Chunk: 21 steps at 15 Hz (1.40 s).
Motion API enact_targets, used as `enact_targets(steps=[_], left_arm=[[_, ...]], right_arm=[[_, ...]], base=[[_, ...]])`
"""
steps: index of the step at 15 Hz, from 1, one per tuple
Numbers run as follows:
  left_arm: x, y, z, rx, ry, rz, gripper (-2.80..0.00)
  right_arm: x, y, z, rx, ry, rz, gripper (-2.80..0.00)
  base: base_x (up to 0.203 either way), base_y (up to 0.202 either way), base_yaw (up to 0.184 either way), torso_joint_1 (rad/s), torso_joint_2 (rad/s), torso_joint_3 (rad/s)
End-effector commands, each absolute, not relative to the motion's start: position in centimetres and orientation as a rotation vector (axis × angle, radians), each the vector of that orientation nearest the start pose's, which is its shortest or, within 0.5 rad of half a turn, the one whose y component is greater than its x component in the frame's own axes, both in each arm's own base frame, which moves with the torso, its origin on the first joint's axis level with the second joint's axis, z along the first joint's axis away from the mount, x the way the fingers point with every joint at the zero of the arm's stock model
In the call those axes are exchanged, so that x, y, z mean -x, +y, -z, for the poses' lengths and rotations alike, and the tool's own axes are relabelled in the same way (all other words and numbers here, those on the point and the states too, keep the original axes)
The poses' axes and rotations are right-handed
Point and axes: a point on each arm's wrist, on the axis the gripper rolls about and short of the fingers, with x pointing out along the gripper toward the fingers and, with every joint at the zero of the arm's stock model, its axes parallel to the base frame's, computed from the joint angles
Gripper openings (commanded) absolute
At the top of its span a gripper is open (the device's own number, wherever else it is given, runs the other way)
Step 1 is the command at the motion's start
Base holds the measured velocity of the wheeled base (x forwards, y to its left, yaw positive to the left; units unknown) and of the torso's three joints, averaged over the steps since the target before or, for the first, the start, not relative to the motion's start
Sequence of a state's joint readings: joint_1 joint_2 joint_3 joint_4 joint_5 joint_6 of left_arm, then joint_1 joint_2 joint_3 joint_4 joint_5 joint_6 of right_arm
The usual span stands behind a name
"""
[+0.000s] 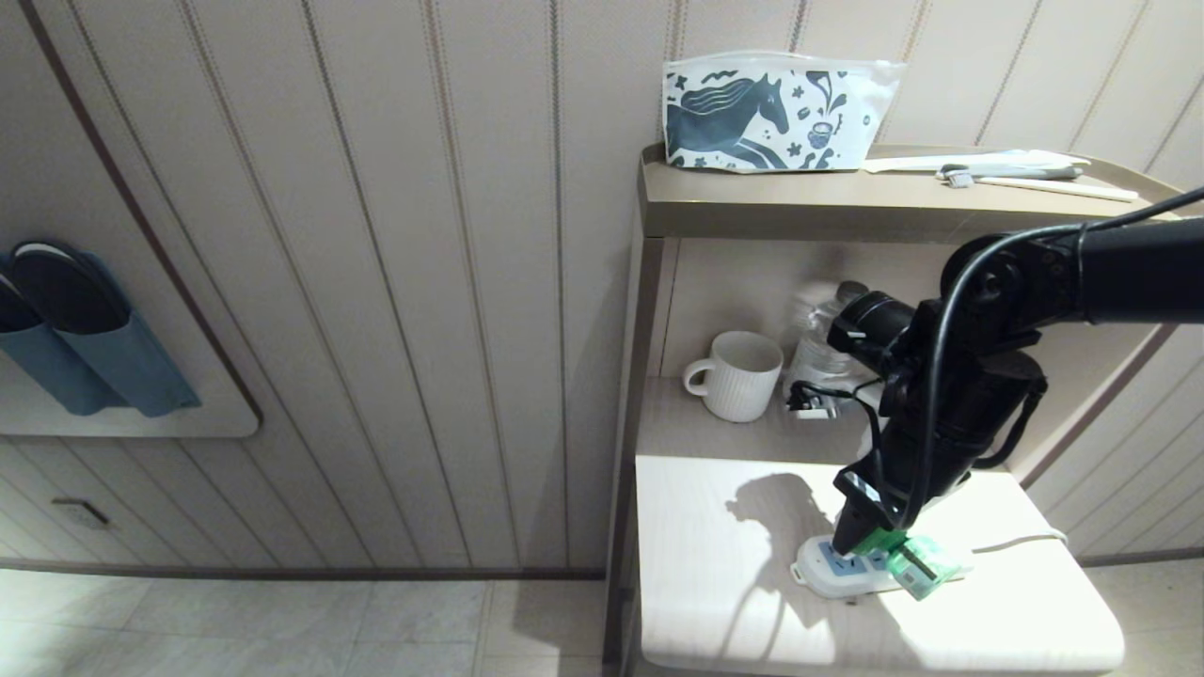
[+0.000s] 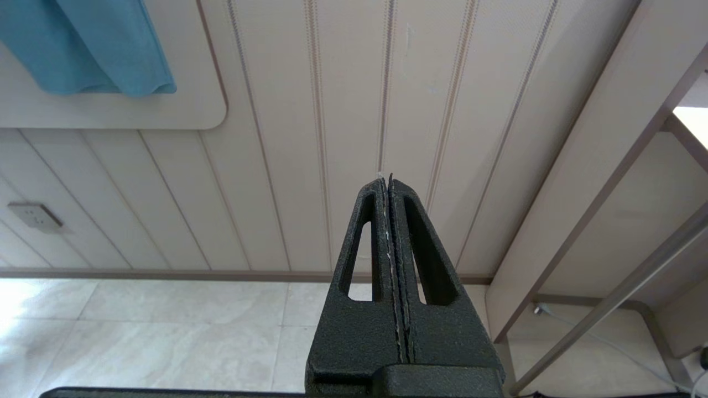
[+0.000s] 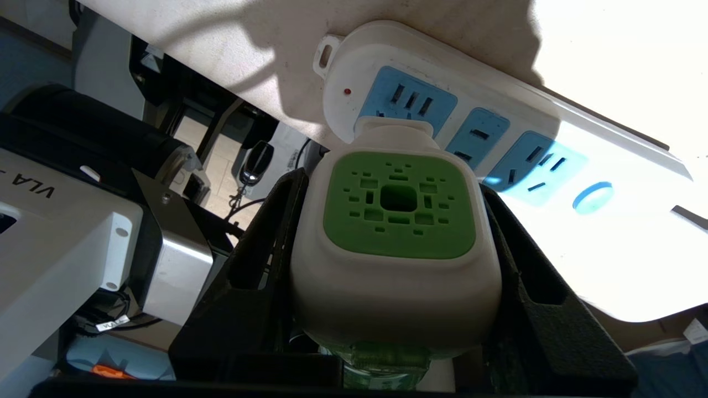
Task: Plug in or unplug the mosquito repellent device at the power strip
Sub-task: Insert the plug into the socket
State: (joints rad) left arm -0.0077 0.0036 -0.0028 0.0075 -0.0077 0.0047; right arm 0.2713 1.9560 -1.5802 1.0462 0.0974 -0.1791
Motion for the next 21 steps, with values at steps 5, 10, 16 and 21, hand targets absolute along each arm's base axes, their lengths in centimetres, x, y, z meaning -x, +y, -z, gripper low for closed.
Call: enact_targets(steps=[5, 10, 16, 21], left_arm=[[2.26, 0.0, -7.49, -0.005, 0.01, 0.015, -2.8], [2.27, 0.0, -7.51, -0.005, 0.009, 0.015, -2.8], [2.27, 0.0, -7.52, -0.005, 0.009, 0.015, -2.8], [2.28, 0.0, -7.55, -0.005, 0.008, 0.015, -2.8]], right_arm=[[-30.92, 8.78, -18.15, 0.268, 1.4, -0.428, -2.8], [-31.15, 8.82, -18.31, 0.288, 1.389, -0.402, -2.8], [-31.13, 8.88, -17.9, 0.288, 1.411, -0.403, -2.8], [-31.4, 9.16, -17.33, 0.291, 1.427, -0.408, -2.8]], base=[[0.0, 0.0, 0.0, 0.0, 0.0, 0.0], [0.0, 0.0, 0.0, 0.0, 0.0, 0.0], [0.0, 0.0, 0.0, 0.0, 0.0, 0.0], [0.0, 0.0, 0.0, 0.0, 0.0, 0.0]])
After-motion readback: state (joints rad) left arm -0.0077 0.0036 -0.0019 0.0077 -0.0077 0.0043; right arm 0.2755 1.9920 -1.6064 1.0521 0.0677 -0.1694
